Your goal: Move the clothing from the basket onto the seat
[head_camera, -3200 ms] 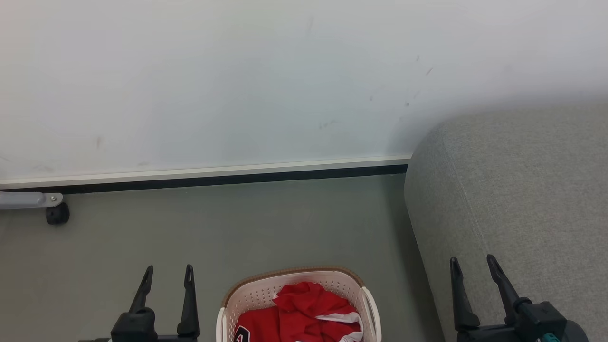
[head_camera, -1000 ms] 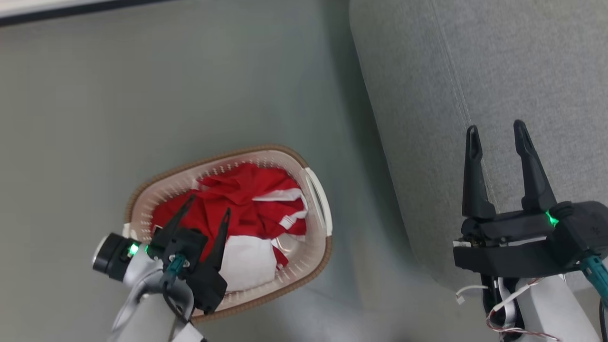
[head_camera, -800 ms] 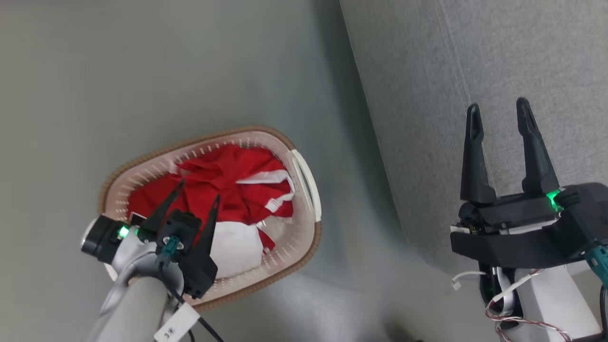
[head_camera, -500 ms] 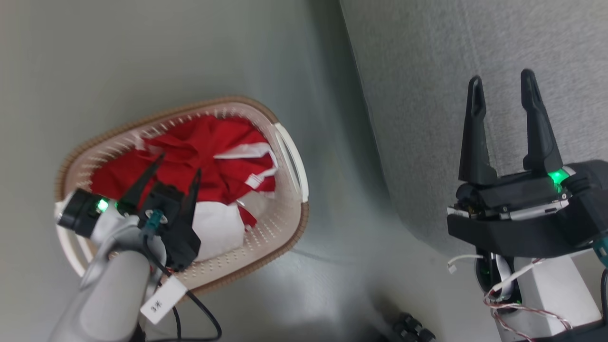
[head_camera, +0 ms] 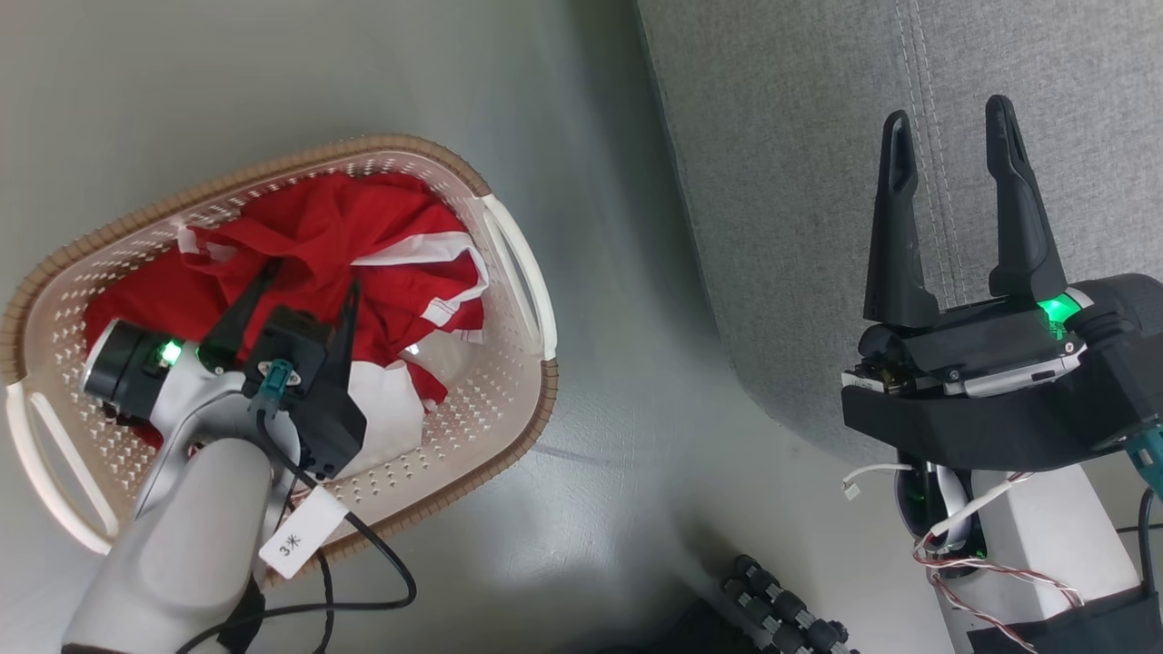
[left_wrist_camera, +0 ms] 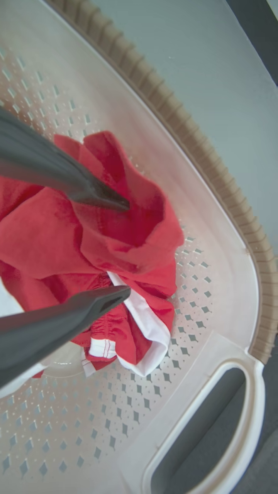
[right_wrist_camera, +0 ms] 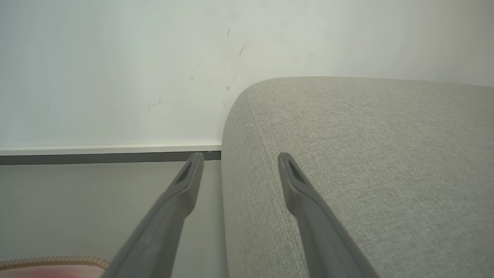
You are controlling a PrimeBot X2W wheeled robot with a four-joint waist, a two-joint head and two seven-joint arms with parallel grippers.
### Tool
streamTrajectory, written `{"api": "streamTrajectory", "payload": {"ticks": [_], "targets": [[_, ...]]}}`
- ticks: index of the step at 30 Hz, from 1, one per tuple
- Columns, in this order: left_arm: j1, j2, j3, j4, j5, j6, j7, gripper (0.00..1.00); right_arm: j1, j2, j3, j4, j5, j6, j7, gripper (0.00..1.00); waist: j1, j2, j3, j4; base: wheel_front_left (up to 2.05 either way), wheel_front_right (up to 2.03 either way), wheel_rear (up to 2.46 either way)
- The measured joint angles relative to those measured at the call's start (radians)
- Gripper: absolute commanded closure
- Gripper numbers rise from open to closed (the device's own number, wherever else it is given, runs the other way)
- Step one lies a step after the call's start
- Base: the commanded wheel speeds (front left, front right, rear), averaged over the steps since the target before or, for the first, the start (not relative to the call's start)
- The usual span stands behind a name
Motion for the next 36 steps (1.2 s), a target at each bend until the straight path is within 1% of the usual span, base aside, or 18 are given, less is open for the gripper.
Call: {"api": "streamTrajectory", "payload": {"ticks": [8, 9, 10, 11, 12, 13, 21, 22, 27, 30, 31, 36], "targets": [[-0.033, -0.005, 0.0, 0.045, 0.001, 0.009, -0.013, 0.0, -0.003, 0.004, 0.011, 0.006, -0.005, 0.003, 0.0, 0.0, 0.0, 0.0, 0.008, -0.012, 0.0, 0.0, 0.0], [-0.038, -0.008, 0.0, 0.049, 0.001, 0.009, -0.014, 0.1, -0.003, 0.004, 0.012, 0.007, -0.005, 0.003, 0.0, 0.0, 0.0, 0.0, 0.008, -0.014, 0.0, 0.0, 0.0], [-0.044, -0.011, -0.001, 0.054, 0.001, 0.009, -0.017, 0.4, -0.004, 0.004, 0.012, 0.009, -0.005, 0.003, 0.0, 0.0, 0.0, 0.0, 0.008, -0.015, 0.0, 0.0, 0.0], [-0.049, -0.013, -0.002, 0.058, 0.001, 0.009, -0.023, 0.6, -0.004, 0.004, 0.011, 0.012, -0.005, 0.003, 0.0, 0.0, 0.0, 0.0, 0.008, -0.016, 0.0, 0.0, 0.0], [-0.053, -0.016, -0.003, 0.063, 0.001, 0.009, -0.024, 0.83, -0.004, 0.005, 0.011, 0.016, -0.005, 0.003, 0.0, 0.0, 0.0, 0.0, 0.008, -0.016, 0.0, 0.0, 0.0], [-0.055, -0.02, -0.005, 0.069, 0.001, 0.009, -0.028, 1.0, -0.005, 0.005, 0.01, 0.021, -0.006, 0.003, 0.0, 0.0, 0.0, 0.0, 0.006, -0.016, 0.0, 0.0, 0.0], [-0.055, -0.066, -0.025, 0.087, -0.002, -0.003, -0.05, 1.0, -0.007, 0.006, -0.009, 0.063, -0.012, 0.003, 0.0, 0.0, 0.0, -0.0002, -0.027, 0.0, 0.0, 0.0, 0.0], [-0.054, -0.071, -0.024, 0.088, -0.006, -0.01, -0.052, 1.0, -0.007, 0.006, -0.011, 0.07, -0.015, 0.003, 0.0, 0.0, 0.0, -0.0002, -0.033, 0.004, 0.0, 0.0, 0.0], [-0.037, -0.105, -0.013, 0.086, -0.052, -0.016, -0.058, 1.0, -0.007, 0.004, -0.021, 0.117, -0.026, 0.012, 0.0, 0.0, 0.0, -0.0002, -0.073, 0.031, 0.0, 0.0, 0.0], [-0.016, -0.123, -0.009, 0.076, -0.066, -0.021, -0.058, 1.0, -0.007, 0.0, -0.03, 0.148, -0.027, 0.016, 0.0, 0.0, 0.0, -0.0002, -0.104, 0.051, 0.0, 0.0, 0.0], [-0.009, -0.128, -0.007, 0.069, -0.072, -0.029, -0.058, 1.0, -0.006, -0.003, -0.032, 0.157, -0.027, 0.018, 0.0, 0.0, 0.0, -0.0002, -0.115, 0.059, 0.0, 0.0, 0.0], [0.008, -0.145, 0.011, 0.004, -0.125, -0.046, -0.058, 1.0, -0.001, -0.017, -0.046, 0.206, -0.027, 0.03, 0.0, 0.0, 0.0, -0.0002, -0.174, 0.103, 0.0, 0.0, 0.0]]}}
